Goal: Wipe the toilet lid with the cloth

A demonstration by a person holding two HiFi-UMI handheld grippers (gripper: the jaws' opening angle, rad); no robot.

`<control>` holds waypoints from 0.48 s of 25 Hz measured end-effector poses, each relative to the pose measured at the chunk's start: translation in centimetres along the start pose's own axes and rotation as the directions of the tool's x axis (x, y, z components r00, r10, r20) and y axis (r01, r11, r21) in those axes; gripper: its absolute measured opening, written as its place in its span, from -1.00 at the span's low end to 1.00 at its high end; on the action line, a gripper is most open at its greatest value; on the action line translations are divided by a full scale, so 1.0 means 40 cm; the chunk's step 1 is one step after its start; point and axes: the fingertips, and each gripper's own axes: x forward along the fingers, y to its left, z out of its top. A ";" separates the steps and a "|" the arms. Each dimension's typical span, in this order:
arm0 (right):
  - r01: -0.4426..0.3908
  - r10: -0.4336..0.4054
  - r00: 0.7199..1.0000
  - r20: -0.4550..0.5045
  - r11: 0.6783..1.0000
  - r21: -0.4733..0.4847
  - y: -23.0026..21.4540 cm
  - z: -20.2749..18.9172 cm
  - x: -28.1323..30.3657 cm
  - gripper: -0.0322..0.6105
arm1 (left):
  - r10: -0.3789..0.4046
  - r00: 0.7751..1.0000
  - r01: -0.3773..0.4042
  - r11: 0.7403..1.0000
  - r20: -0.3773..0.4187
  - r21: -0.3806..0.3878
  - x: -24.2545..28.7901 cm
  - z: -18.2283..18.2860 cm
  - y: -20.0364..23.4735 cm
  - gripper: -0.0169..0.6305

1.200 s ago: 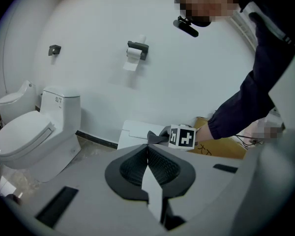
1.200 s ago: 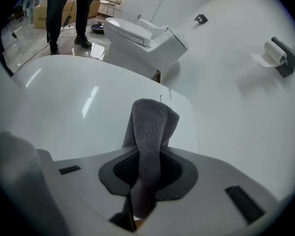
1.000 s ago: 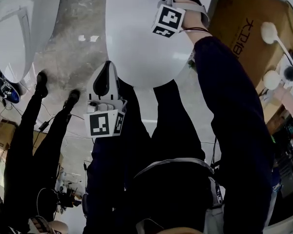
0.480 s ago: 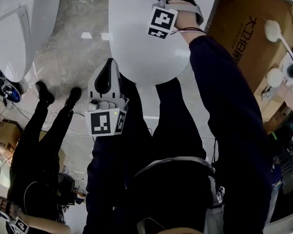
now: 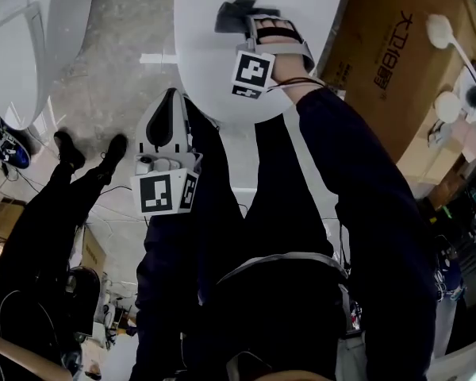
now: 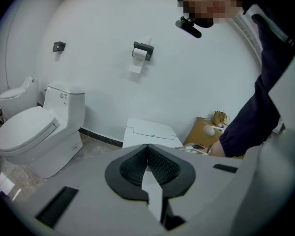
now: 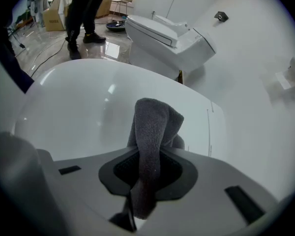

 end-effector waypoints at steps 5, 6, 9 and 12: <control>-0.060 0.060 0.998 0.023 0.998 0.000 0.175 0.032 -0.074 -0.68 | -0.003 1.000 0.003 1.000 0.014 0.012 -0.022 -0.002 -0.007 -0.90; -0.072 0.071 0.997 0.023 0.997 0.011 0.202 0.038 -0.087 -0.68 | -0.003 1.000 0.003 1.000 0.017 0.014 -0.027 -0.001 -0.008 -0.90; -0.107 0.106 0.994 0.029 0.994 0.017 0.276 0.055 -0.120 -0.68 | 0.002 1.000 -0.003 1.000 0.020 0.015 -0.044 -0.005 -0.006 -0.90; -0.143 0.144 0.989 0.047 0.990 -0.010 0.352 0.070 -0.152 -0.68 | 0.009 1.000 -0.009 1.000 0.020 0.016 -0.057 -0.011 0.000 -0.90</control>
